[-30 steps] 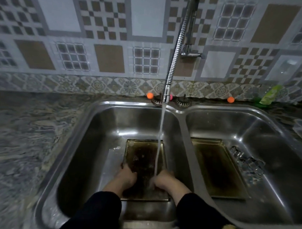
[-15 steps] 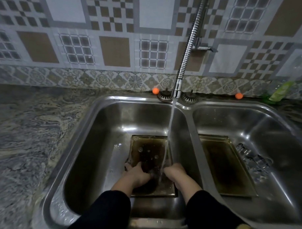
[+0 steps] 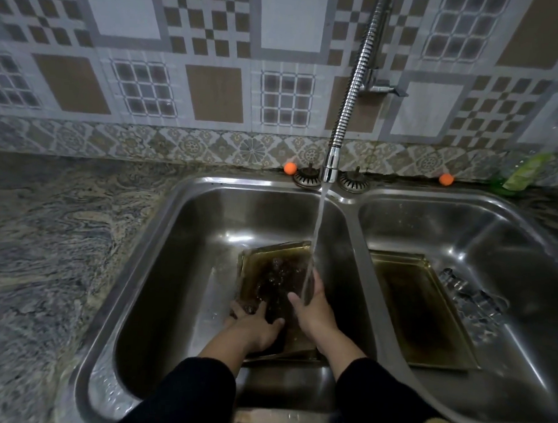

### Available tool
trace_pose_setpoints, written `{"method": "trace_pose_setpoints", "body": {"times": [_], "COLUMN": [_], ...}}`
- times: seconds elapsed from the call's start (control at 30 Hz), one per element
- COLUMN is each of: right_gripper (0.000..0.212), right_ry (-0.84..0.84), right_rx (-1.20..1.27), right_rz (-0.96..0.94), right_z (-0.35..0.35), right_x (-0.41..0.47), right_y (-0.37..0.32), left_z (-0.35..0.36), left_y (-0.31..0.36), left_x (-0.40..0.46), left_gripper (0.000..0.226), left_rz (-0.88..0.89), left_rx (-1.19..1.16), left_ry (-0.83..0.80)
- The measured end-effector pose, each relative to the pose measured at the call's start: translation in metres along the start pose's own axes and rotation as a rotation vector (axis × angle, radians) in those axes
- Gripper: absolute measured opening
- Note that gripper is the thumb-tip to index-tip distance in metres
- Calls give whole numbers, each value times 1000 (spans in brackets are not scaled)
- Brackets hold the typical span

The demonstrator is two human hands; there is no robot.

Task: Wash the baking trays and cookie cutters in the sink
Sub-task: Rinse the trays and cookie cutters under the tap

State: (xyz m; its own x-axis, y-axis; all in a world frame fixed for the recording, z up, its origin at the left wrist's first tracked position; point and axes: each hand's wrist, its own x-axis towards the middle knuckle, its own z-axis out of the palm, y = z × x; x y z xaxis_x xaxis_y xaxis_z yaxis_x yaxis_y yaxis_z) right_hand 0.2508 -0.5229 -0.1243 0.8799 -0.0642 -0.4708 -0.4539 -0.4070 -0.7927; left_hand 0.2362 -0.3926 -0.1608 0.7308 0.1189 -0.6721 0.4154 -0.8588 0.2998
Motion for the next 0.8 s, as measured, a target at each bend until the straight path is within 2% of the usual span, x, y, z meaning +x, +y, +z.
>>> {"method": "trace_pose_setpoints", "body": {"times": [0.07, 0.2, 0.3, 0.37, 0.5, 0.63, 0.8], "right_gripper": [64, 51, 46, 44, 48, 53, 59], "right_ry": [-31, -45, -89, -101, -128, -129, -82], "right_rx": [54, 224, 286, 274, 248, 227, 202], "right_rz": [-61, -155, -135, -135, -220, -282, -292], "right_z": [0, -5, -10, -16, -32, -37, -36], "right_x": [-2, -9, -18, -22, -32, -34, -32], "right_y": [-4, -10, -16, -21, -30, -29, -25], "left_z": [6, 3, -12, -23, -41, -56, -61], "left_y": [4, 33, 54, 62, 67, 56, 26], "left_x": [2, -18, -16, -7, 2, 3, 3], "left_gripper": [68, 55, 63, 67, 52, 51, 56], "left_rz": [101, 374, 498, 474, 450, 389, 232], "left_rx": [87, -38, 3, 0, -88, -139, 139], "left_ry": [-11, 109, 195, 238, 290, 338, 427]}}
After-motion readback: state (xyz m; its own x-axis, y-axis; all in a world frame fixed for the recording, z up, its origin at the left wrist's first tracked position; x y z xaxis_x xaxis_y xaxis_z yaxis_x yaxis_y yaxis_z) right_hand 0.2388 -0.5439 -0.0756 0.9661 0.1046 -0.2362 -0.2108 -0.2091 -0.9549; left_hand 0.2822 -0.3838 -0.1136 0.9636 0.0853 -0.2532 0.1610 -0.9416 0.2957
